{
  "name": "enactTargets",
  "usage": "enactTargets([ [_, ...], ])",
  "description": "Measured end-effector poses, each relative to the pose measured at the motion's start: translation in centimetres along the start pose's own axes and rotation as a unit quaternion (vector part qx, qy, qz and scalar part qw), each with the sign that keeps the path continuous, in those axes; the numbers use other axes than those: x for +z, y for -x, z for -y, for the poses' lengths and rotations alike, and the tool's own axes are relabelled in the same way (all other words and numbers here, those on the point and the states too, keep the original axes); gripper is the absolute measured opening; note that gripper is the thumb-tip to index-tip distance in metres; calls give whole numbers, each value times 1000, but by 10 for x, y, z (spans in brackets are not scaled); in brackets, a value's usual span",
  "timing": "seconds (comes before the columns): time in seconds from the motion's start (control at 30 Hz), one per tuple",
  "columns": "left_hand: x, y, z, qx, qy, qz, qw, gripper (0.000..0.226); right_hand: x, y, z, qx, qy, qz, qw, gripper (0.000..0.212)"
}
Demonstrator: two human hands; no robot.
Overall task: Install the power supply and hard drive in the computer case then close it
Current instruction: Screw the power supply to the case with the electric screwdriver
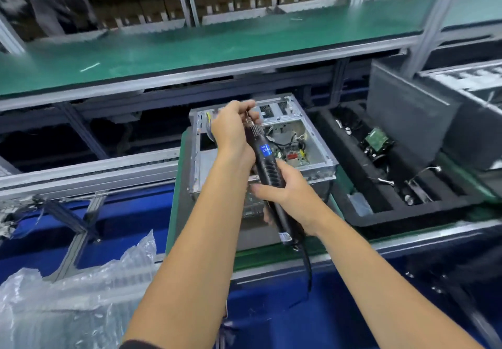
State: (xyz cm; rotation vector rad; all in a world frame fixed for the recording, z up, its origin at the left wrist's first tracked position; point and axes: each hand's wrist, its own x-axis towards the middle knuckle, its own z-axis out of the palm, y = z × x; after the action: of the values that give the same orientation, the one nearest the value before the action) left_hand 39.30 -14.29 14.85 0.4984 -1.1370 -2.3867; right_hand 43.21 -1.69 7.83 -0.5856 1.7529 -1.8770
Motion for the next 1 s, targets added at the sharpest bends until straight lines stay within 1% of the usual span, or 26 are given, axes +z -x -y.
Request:
enactTargets([
  [0.1,52,-9,28,-40,3,50,998,16,-50,2,14,-23,22,-89,995,29],
  [0.17,86,-16,54,-60,0,78,995,16,-87,3,17,-33,38,-125,991,23],
  [0.3,147,-41,117,-99,-20,123,987,10,-169,-3,13,-14,1,-145,989,13],
  [0.4,182,-70,168,-127,-69,140,980,12,-234,-15,2,20,-6,-154,988,18],
  [0.47,199,-91,199,-141,-118,133,974,10,-273,-27,-8,48,-6,-152,987,26],
  [0.53,210,-115,226,-153,-201,120,960,8,-307,-39,-19,83,-7,-139,987,26],
  [0.6,214,-140,249,-151,-263,84,949,7,-335,-53,-30,113,-8,-117,987,30],
  [0.63,214,-151,258,-145,-281,55,947,8,-346,-60,-35,130,-11,-112,985,38],
  [0.7,209,-171,277,-139,-328,-3,935,15,-362,-73,-47,167,-20,-120,978,62],
  [0.73,204,-182,286,-143,-366,-20,919,18,-369,-81,-53,178,-22,-122,976,61],
  [0.77,198,-190,296,-152,-410,-25,899,20,-374,-87,-58,184,-16,-125,975,56],
  [0.8,190,-196,305,-156,-472,-14,868,20,-378,-93,-64,188,-6,-127,974,45],
  [0.83,180,-203,315,-146,-558,13,817,18,-383,-100,-69,193,-2,-128,973,39],
  [0.87,170,-206,325,-121,-654,48,745,15,-388,-108,-75,200,-3,-132,971,37],
  [0.9,160,-206,334,-99,-738,89,661,12,-391,-115,-80,210,-6,-134,968,36],
  [0.93,151,-205,344,-84,-799,131,581,11,-394,-121,-84,221,-6,-136,966,34],
  [0.97,144,-204,353,-83,-835,169,517,10,-396,-127,-88,231,-3,-136,963,33],
  [1.0,139,-204,362,-84,-858,197,467,8,-398,-133,-92,240,2,-135,961,32],
])
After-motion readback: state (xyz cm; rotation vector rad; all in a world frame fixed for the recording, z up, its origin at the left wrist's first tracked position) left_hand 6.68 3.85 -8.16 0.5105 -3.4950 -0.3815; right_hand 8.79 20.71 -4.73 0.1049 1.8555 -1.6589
